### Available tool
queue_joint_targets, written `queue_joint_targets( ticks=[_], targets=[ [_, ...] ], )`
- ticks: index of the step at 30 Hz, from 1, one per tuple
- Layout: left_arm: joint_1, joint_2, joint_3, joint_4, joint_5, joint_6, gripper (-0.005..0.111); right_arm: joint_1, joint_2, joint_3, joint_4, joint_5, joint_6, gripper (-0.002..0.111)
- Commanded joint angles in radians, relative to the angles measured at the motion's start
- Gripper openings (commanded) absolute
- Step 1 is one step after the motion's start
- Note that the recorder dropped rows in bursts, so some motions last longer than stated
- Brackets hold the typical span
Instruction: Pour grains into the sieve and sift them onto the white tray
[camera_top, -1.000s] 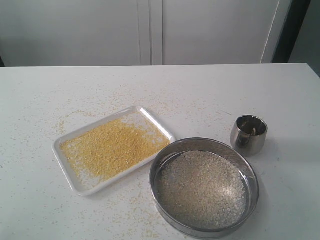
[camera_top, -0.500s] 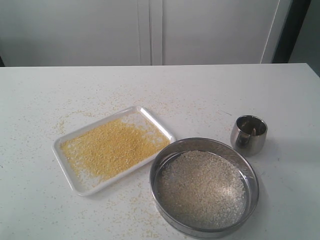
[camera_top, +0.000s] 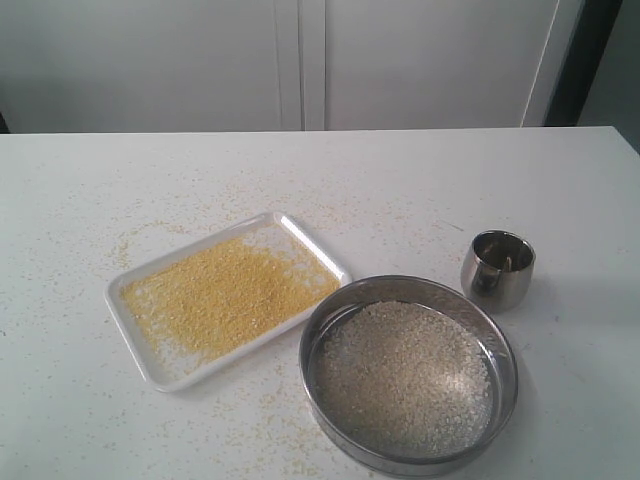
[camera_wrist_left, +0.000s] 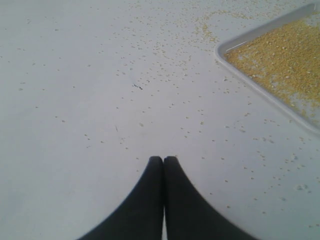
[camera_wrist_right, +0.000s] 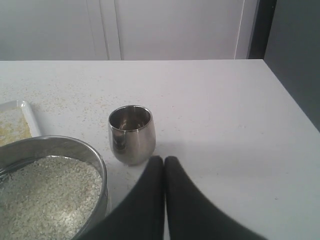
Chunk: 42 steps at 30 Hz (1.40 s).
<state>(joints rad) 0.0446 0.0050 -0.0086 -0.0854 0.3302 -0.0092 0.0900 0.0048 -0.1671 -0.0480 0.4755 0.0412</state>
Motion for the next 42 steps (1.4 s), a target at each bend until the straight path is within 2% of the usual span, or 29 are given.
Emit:
queue_joint_targets(
  ticks=[1, 17, 42],
  targets=[
    [0.003, -0.005, 0.009, -0.008, 0.007, 0.001, 0.000, 0.002, -0.005, 0.021, 0.033, -0.037, -0.041, 0.000],
    [0.003, -0.005, 0.009, -0.008, 0.007, 0.001, 0.000, 0.002, -0.005, 0.164, 0.048, -0.106, -0.041, 0.000],
    [0.003, -0.005, 0.009, -0.008, 0.007, 0.001, 0.000, 0.002, -0.005, 0.167, 0.048, -0.126, -0.041, 0.000]
  ],
)
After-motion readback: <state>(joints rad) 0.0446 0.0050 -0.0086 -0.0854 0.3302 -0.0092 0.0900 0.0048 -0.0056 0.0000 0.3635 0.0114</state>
